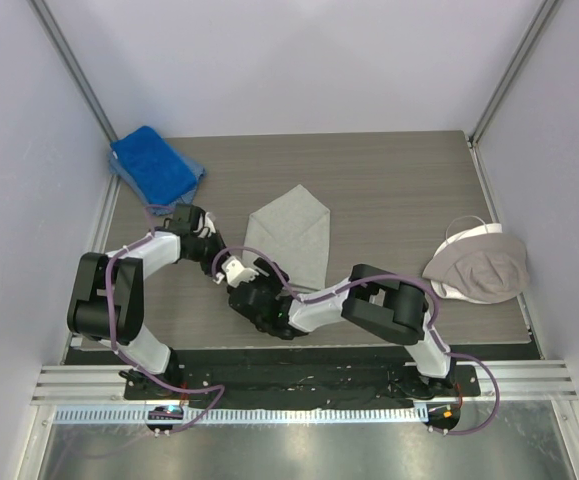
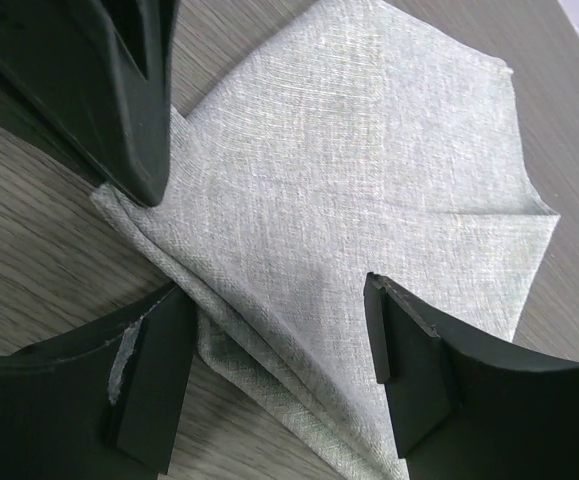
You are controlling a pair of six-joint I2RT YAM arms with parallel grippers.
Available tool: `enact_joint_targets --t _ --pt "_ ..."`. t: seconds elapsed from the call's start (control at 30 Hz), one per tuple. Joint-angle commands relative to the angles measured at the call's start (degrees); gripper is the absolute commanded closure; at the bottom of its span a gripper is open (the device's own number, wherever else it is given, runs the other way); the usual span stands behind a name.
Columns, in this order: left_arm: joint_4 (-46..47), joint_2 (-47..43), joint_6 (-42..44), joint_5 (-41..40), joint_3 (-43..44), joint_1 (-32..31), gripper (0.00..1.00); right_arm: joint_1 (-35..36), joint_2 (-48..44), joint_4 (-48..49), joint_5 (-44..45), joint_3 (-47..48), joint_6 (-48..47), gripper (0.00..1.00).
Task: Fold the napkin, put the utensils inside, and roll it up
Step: Roll the napkin with the utensil
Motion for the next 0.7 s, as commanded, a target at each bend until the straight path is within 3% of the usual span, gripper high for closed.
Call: enact_joint_targets --t 0.0,0.47,0.57,0.6,0.67 --pt "0.60 -0.25 0.96 1.42 0.24 0.89 1.00 0.22 -1.05 1.33 5.58 -3.68 -0.52 0.27" --pt "0.25 -0.69 1.22 1.16 0.33 1.24 1.00 0.13 -2.02 0.88 7.87 -8.79 -0.60 0.28" --pt "0.33 -0.60 1.22 1.16 0.33 1.33 1.00 0.22 -1.14 1.41 6.82 -8.62 -1.57 0.38" --pt "0.25 -0.60 1.31 1.07 0.33 1.33 1.00 0.13 -1.14 1.67 6.38 -8.61 -2.44 0.49" --pt "0.07 -0.69 1.49 1.07 0.50 1.33 1.00 0.13 -1.31 2.29 4.54 -8.88 -3.32 0.57"
